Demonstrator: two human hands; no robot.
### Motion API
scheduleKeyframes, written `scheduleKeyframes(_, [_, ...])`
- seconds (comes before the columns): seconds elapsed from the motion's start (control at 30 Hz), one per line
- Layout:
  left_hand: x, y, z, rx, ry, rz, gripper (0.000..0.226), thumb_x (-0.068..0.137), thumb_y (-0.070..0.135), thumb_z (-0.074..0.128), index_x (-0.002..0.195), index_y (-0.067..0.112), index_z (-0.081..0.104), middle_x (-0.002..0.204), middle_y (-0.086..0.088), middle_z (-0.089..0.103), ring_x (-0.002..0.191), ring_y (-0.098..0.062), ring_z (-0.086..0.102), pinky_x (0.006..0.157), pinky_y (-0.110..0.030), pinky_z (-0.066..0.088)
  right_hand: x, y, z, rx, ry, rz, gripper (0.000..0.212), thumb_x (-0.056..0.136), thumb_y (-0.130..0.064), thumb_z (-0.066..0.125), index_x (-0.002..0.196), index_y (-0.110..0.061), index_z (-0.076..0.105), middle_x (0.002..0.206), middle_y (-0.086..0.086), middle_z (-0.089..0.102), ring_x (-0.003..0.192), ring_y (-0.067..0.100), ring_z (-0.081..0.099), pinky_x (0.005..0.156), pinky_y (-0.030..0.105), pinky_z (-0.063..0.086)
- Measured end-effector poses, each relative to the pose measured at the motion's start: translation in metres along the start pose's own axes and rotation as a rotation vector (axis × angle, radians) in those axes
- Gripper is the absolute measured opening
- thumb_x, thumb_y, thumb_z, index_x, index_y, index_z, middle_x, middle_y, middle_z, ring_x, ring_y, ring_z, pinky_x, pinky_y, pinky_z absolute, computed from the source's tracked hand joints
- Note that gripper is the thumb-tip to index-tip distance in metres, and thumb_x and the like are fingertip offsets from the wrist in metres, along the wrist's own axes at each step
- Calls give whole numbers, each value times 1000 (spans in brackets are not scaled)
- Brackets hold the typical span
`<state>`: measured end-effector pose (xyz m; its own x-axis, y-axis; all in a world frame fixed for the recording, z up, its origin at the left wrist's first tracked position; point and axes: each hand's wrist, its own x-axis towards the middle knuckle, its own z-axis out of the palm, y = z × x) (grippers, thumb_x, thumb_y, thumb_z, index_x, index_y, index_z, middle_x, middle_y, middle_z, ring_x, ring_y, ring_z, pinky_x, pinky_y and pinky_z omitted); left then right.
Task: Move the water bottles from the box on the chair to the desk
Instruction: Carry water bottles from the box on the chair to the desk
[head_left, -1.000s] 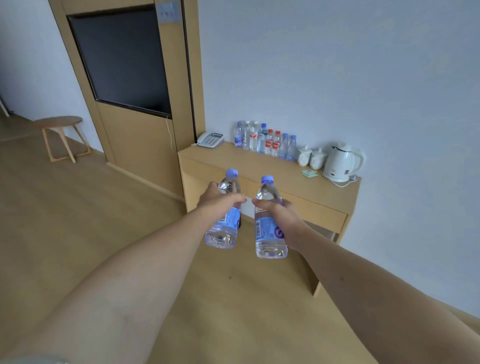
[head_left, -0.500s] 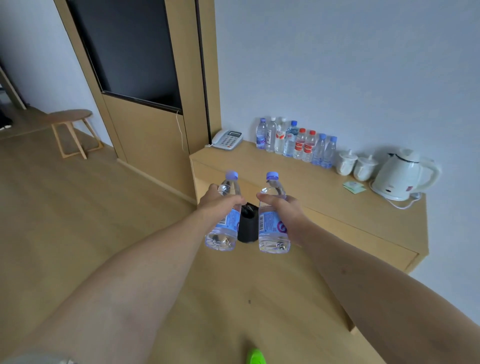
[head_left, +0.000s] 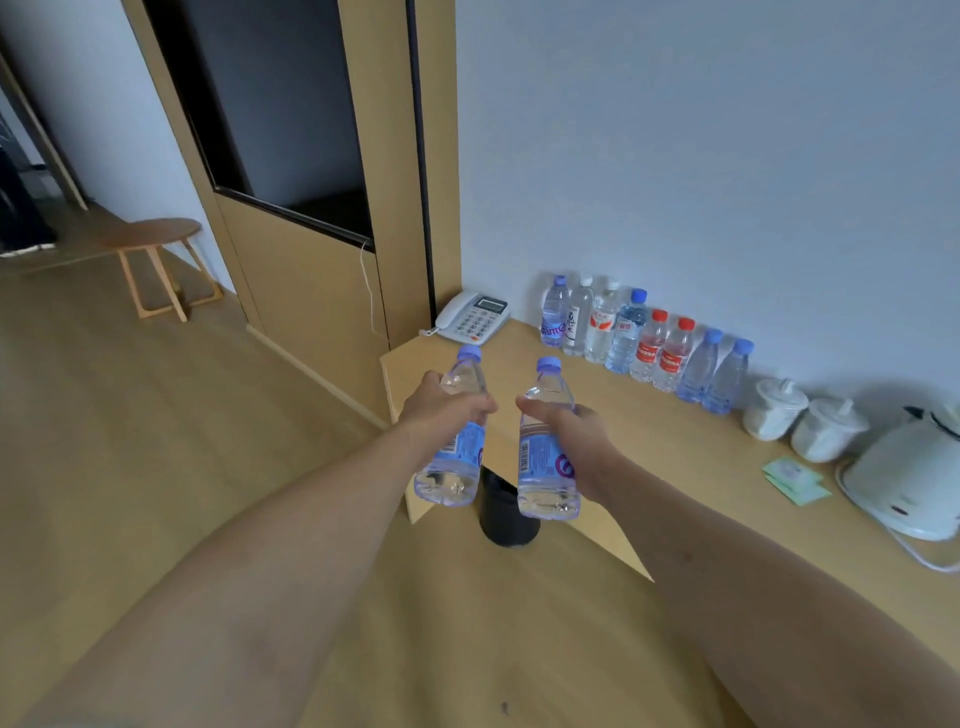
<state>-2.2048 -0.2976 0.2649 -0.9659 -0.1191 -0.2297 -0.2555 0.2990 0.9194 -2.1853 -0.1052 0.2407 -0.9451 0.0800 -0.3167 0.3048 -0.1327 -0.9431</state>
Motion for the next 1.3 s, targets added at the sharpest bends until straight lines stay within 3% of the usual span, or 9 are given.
scheduleKeyframes(0.27, [144,2,11,50,-87,-4,80,53,61,86,117,27,52,108,4,66,92,-15,67,66,-32,49,129,-5,22,-50,71,37,66,61,-45,93,109,-12,63,75,12,76,66,30,76,59,37,61])
scheduleKeyframes(0.47, [271,36,9,76,-199,14,114,61,71,85,153,23,37,145,4,51,128,-23,53,95,-38,46,225,-37,47,-30,177,30,66,65,-43,93,113,-8,65,90,17,76,74,34,76,73,50,64])
scheduleKeyframes(0.57, [329,53,11,99,-305,32,82,71,52,88,134,25,43,126,7,62,104,-13,62,78,-32,46,266,-54,54,18,234,-10,60,74,-47,88,117,-10,68,95,14,78,82,31,77,83,50,63])
scheduleKeyframes(0.67, [378,60,16,130,-380,14,80,70,38,91,131,20,42,118,-3,66,102,-21,69,88,-41,58,298,-67,58,124,318,-8,57,86,-56,74,128,-19,62,113,15,74,97,33,75,91,53,60])
scheduleKeyframes(0.8, [423,59,33,152,-452,-13,82,69,28,93,130,21,38,118,-3,62,101,-20,66,77,-36,58,332,-72,51,130,354,35,53,91,-51,71,127,-18,51,108,22,73,77,30,78,58,41,62])
scheduleKeyframes(0.93, [465,69,57,193,-517,6,76,69,24,93,124,23,41,112,1,58,94,-16,63,67,-33,53,379,-76,41,67,388,45,53,84,-51,78,121,-19,57,108,15,75,82,27,79,73,42,62])
scheduleKeyframes(1.0, [488,74,70,223,-543,55,71,66,17,94,122,19,51,116,-3,63,101,-22,67,81,-41,60,407,-75,33,44,420,51,48,79,-51,82,110,-22,62,109,9,75,90,27,77,85,45,61])
scheduleKeyframes(1.17, [537,88,97,296,-576,115,58,61,3,92,109,16,64,106,-7,74,97,-26,71,85,-41,58,461,-69,18,0,431,103,43,69,-43,91,101,-22,71,96,-1,76,86,19,71,68,31,57])
scheduleKeyframes(1.3, [575,100,114,324,-589,143,50,61,-9,84,106,9,71,97,-8,73,88,-24,66,85,-41,57,491,-71,8,-115,394,111,58,56,-38,95,105,-19,70,99,0,77,88,17,74,82,38,59])
